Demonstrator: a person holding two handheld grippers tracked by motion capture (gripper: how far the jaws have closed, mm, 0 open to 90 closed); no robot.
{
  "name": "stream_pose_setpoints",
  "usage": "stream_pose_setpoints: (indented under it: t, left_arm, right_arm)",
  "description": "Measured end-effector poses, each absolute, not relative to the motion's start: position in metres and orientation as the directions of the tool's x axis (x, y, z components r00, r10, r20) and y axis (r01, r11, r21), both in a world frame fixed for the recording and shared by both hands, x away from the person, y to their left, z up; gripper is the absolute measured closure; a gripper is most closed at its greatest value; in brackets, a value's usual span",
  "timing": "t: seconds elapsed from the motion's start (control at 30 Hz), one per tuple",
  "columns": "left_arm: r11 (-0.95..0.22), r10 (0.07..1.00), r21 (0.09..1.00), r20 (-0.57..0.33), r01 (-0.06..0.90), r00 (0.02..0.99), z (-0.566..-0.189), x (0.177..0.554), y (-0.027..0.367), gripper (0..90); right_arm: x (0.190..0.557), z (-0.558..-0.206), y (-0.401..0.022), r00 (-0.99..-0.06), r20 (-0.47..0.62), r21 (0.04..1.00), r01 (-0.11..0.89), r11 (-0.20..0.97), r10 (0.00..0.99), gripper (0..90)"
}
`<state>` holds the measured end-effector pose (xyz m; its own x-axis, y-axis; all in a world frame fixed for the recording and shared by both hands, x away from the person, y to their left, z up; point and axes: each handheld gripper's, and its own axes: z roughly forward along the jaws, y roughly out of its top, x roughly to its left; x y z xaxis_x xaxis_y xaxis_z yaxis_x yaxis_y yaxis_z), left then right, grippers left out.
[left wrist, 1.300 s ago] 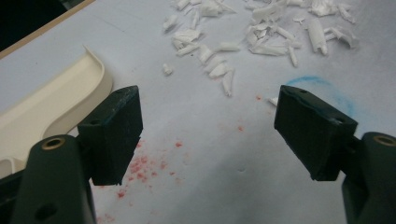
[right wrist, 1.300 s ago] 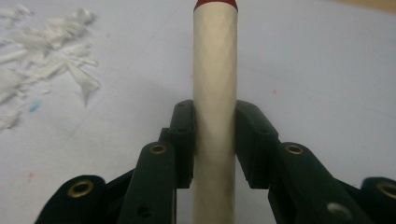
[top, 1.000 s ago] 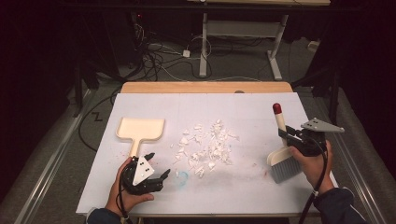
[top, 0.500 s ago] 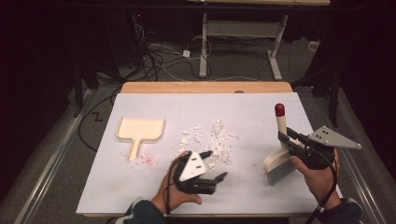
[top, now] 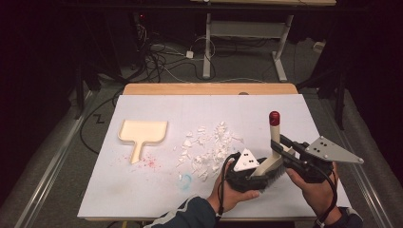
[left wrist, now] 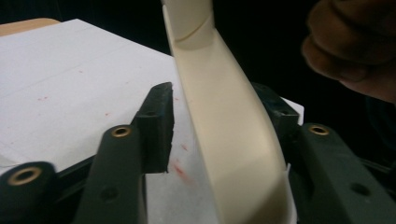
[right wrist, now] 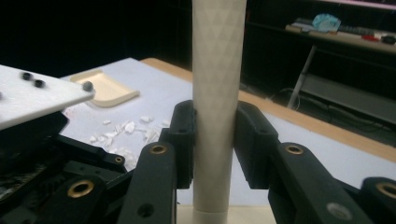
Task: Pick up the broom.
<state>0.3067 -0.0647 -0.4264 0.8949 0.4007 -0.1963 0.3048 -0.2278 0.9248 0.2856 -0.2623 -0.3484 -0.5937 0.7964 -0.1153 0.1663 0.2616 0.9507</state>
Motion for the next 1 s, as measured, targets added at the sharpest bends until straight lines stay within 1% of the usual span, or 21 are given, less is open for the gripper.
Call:
stream_pose_setpoints:
  t: [0.03, 0.1, 0.17, 0.2, 0.23, 0.3, 0.37, 0.4, 0.43, 0.47, 0.5, 0.53, 0.57, 0.6, 0.63, 0.67, 0.7, 0.73, 0.83, 0.93, 1.0]
  left_arm:
    - [-0.209, 0.397, 0.927, -0.209, 0.310, 0.894, -0.426, 0.308, -0.062, 56.4]
    - [-0.207, 0.396, 0.927, -0.213, 0.312, 0.893, -0.426, 0.309, -0.060, 59.5]
    - [-0.210, 0.352, 0.928, -0.221, 0.307, 0.909, -0.424, 0.313, -0.051, 64.7]
    - [-0.210, 0.352, 0.928, -0.221, 0.307, 0.909, -0.424, 0.313, -0.051, 64.8]
    - [-0.250, 0.348, 0.929, -0.176, 0.272, 0.921, -0.419, 0.313, -0.045, 64.8]
    - [-0.278, 0.323, 0.927, -0.154, 0.249, 0.934, -0.414, 0.314, -0.036, 64.8]
    - [-0.308, 0.320, 0.925, -0.119, 0.222, 0.940, -0.410, 0.313, -0.025, 64.9]
    - [-0.308, 0.320, 0.925, -0.119, 0.222, 0.940, -0.410, 0.313, -0.025, 64.9]
    - [-0.340, 0.311, 0.918, -0.096, 0.205, 0.946, -0.407, 0.313, -0.012, 64.9]
    - [-0.355, 0.308, 0.914, -0.081, 0.194, 0.948, -0.405, 0.312, -0.005, 64.9]
    - [-0.368, 0.300, 0.910, -0.077, 0.190, 0.951, -0.404, 0.312, 0.002, 64.9]
    - [-0.368, 0.300, 0.910, -0.077, 0.190, 0.951, -0.404, 0.312, 0.002, 64.9]
    - [-0.393, 0.287, 0.903, -0.055, 0.170, 0.956, -0.402, 0.311, 0.015, 64.9]
    - [-0.405, 0.276, 0.899, -0.051, 0.165, 0.960, -0.401, 0.310, 0.021, 64.9]
    - [-0.405, 0.276, 0.899, -0.051, 0.165, 0.960, -0.401, 0.310, 0.021, 64.9]
    - [-0.418, 0.258, 0.894, -0.054, 0.162, 0.965, -0.401, 0.309, 0.026, 64.8]
    - [-0.429, 0.242, 0.891, -0.045, 0.149, 0.969, -0.401, 0.307, 0.031, 64.8]
    - [-0.445, 0.229, 0.885, -0.036, 0.137, 0.973, -0.400, 0.306, 0.035, 64.8]
    - [-0.457, 0.161, 0.883, -0.039, 0.110, 0.986, -0.403, 0.298, 0.048, 64.8]
    - [-0.478, 0.107, 0.875, -0.033, 0.080, 0.994, -0.407, 0.294, 0.052, 64.8]
    - [-0.492, 0.090, 0.868, -0.021, 0.063, 0.996, -0.410, 0.292, 0.051, 64.8]
  right_arm:
    - [0.284, -0.347, -0.262, -0.591, -0.121, 0.953, 0.155, 0.259, 0.798, 70.9]
    - [0.281, -0.345, -0.261, -0.591, -0.132, 0.955, 0.139, 0.262, 0.796, 70.8]
    - [0.279, -0.344, -0.262, -0.588, -0.134, 0.958, 0.130, 0.257, 0.798, 70.3]
    - [0.278, -0.344, -0.263, -0.602, -0.128, 0.961, 0.122, 0.249, 0.788, 70.1]
    - [0.278, -0.344, -0.263, -0.613, -0.126, 0.963, 0.114, 0.245, 0.780, 69.7]
    - [0.276, -0.342, -0.264, -0.636, -0.138, 0.961, 0.098, 0.257, 0.759, 68.0]
    - [0.276, -0.340, -0.265, -0.681, -0.147, 0.961, 0.075, 0.268, 0.717, 59.5]
    - [0.276, -0.340, -0.265, -0.681, -0.147, 0.961, 0.075, 0.268, 0.717, 59.5]
    - [0.276, -0.338, -0.266, -0.716, -0.165, 0.953, 0.062, 0.297, 0.679, 53.4]
    - [0.277, -0.338, -0.266, -0.747, -0.164, 0.947, 0.064, 0.315, 0.645, 51.0]
    - [0.277, -0.339, -0.266, -0.764, -0.178, 0.938, 0.058, 0.342, 0.620, 49.5]
    - [0.277, -0.339, -0.266, -0.764, -0.178, 0.938, 0.058, 0.342, 0.620, 49.5]
    - [0.279, -0.343, -0.266, -0.809, -0.195, 0.919, 0.046, 0.391, 0.554, 46.3]
    - [0.280, -0.346, -0.265, -0.831, -0.198, 0.904, 0.050, 0.424, 0.521, 44.4]
    - [0.282, -0.350, -0.263, -0.834, -0.205, 0.895, 0.052, 0.444, 0.512, 42.0]
    - [0.285, -0.354, -0.261, -0.853, -0.195, 0.886, 0.059, 0.460, 0.484, 41.5]
    - [0.285, -0.354, -0.261, -0.853, -0.195, 0.886, 0.059, 0.460, 0.484, 41.5]
    - [0.291, -0.364, -0.256, -0.875, -0.179, 0.869, 0.074, 0.490, 0.450, 38.4]
    - [0.297, -0.378, -0.244, -0.920, -0.139, 0.823, 0.099, 0.559, 0.367, 35.4]
    - [0.300, -0.395, -0.229, -0.958, -0.089, 0.779, 0.103, 0.619, 0.272, 35.2]
    - [0.301, -0.404, -0.221, -0.973, -0.055, 0.773, 0.101, 0.626, 0.224, 40.8]
